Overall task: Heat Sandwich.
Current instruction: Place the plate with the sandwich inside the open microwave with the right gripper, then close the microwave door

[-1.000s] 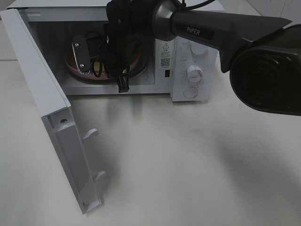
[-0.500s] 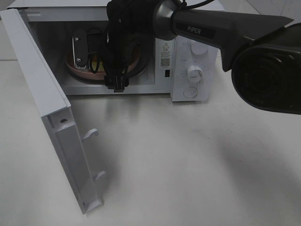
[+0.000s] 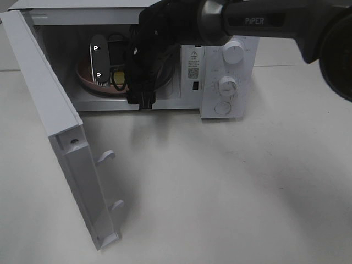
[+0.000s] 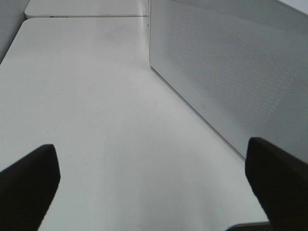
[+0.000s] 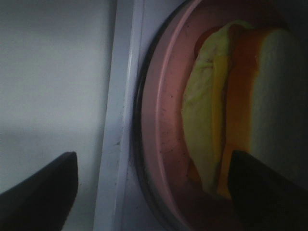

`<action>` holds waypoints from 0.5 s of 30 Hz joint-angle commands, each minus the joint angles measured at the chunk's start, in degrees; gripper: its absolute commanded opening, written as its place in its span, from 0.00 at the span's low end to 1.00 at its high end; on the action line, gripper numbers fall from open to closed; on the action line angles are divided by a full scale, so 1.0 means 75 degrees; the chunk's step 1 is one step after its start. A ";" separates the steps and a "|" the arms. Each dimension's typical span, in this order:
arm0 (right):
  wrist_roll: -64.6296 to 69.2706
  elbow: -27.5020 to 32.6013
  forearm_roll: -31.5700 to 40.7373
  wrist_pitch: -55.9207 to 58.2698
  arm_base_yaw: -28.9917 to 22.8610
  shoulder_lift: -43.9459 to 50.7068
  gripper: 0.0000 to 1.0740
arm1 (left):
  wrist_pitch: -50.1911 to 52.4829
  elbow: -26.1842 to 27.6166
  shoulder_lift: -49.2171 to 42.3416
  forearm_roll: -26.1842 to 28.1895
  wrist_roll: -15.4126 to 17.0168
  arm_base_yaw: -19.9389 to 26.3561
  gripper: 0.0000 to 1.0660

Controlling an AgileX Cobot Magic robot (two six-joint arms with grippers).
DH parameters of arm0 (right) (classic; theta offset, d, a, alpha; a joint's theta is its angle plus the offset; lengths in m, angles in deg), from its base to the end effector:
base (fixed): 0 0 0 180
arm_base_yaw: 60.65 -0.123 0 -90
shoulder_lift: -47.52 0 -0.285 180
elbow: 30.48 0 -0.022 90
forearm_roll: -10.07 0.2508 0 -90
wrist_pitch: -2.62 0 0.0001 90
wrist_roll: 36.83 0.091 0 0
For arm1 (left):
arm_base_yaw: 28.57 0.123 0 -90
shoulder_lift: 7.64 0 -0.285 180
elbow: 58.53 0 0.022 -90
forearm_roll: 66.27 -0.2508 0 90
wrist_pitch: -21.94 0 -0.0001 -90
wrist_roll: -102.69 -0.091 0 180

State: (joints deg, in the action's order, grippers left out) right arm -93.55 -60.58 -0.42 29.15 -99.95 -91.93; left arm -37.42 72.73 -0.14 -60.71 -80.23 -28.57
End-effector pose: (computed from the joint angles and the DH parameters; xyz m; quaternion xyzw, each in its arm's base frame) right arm 0.4102 0.3261 0.1812 -0.7264 0.5725 -0.1244 0.3593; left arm -0.0045 -0.0076 0.2788 0.0229 0.8449 -0.0349 0.5333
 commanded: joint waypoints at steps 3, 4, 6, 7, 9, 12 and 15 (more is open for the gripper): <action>0.0031 0.1215 -0.0145 -0.0420 0.0008 0.0825 0.73 | 0.0053 -0.0031 -0.0199 0.0031 0.0023 -0.0031 0.99; 0.0031 0.1215 -0.0145 -0.0420 0.0008 0.0825 0.73 | 0.0053 -0.0031 -0.0199 0.0031 0.0023 -0.0031 0.99; 0.0031 0.1864 -0.0145 -0.0573 0.0008 0.1230 0.71 | 0.0053 -0.0031 -0.0199 0.0031 0.0023 -0.0031 0.99; 0.0031 0.2101 -0.0130 -0.0642 0.0000 0.1383 0.71 | 0.0053 -0.0031 -0.0199 0.0031 0.0023 -0.0031 0.99; 0.0031 0.2330 -0.0130 -0.0680 0.0000 0.1528 0.71 | 0.0053 -0.0031 -0.0199 0.0031 0.0023 -0.0031 0.99; 0.0031 0.3147 -0.0130 -0.0810 -0.0008 0.2116 0.71 | 0.0053 -0.0031 -0.0199 0.0031 0.0023 -0.0031 0.99; 0.0191 0.3675 -0.0115 -0.0871 -0.0008 0.2567 0.71 | 0.0053 -0.0031 -0.0199 0.0031 0.0023 -0.0031 0.99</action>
State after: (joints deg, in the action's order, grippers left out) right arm -93.21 -34.62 -1.22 23.47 -99.95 -74.86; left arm -37.42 72.73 -0.14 -60.71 -80.23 -28.57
